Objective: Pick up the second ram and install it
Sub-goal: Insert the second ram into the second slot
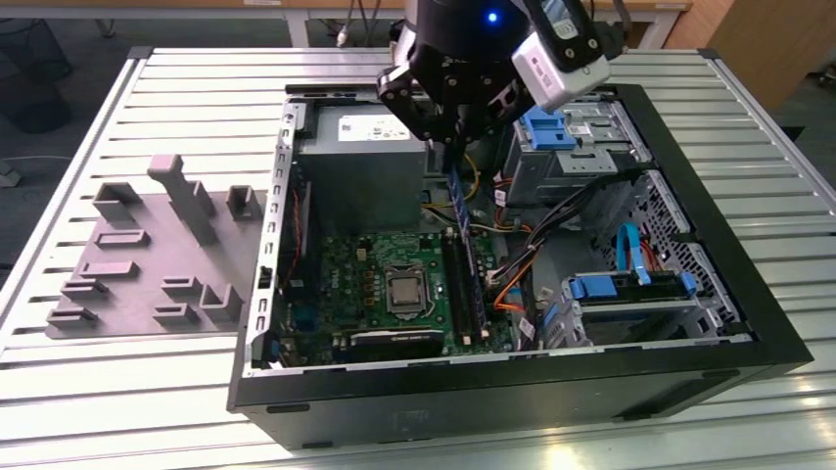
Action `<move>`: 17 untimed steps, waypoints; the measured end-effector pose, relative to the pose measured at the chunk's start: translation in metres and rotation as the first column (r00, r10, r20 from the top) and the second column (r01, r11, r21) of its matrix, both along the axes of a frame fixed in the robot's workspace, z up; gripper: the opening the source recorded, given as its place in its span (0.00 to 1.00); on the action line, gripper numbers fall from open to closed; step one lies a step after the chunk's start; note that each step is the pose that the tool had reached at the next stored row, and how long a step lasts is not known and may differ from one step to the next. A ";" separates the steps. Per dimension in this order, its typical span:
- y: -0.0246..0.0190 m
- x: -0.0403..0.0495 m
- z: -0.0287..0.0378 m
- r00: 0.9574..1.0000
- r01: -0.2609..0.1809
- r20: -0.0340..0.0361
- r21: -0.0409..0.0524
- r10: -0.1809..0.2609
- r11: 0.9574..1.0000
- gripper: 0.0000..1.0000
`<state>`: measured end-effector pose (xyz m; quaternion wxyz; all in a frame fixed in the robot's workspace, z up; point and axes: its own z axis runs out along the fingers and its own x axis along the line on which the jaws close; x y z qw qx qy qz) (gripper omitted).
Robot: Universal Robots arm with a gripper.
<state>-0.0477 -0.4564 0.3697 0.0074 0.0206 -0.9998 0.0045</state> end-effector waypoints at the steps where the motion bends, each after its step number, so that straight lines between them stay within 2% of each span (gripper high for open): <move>1: 0.0000 0.0001 -0.0012 1.000 0.000 0.002 0.000 0.000 1.000 0.14; 3: 0.0000 0.0002 -0.0031 1.000 0.001 0.008 0.000 -0.001 1.000 0.14; 6: 0.0000 0.0002 -0.0048 1.000 0.002 0.024 0.000 -0.002 1.000 0.14; 8: 0.0000 0.0007 -0.0064 1.000 0.006 0.030 0.000 -0.006 1.000 0.14; 17: 0.0000 0.0104 -0.0224 0.999 0.033 0.031 0.000 -0.033 0.999 0.14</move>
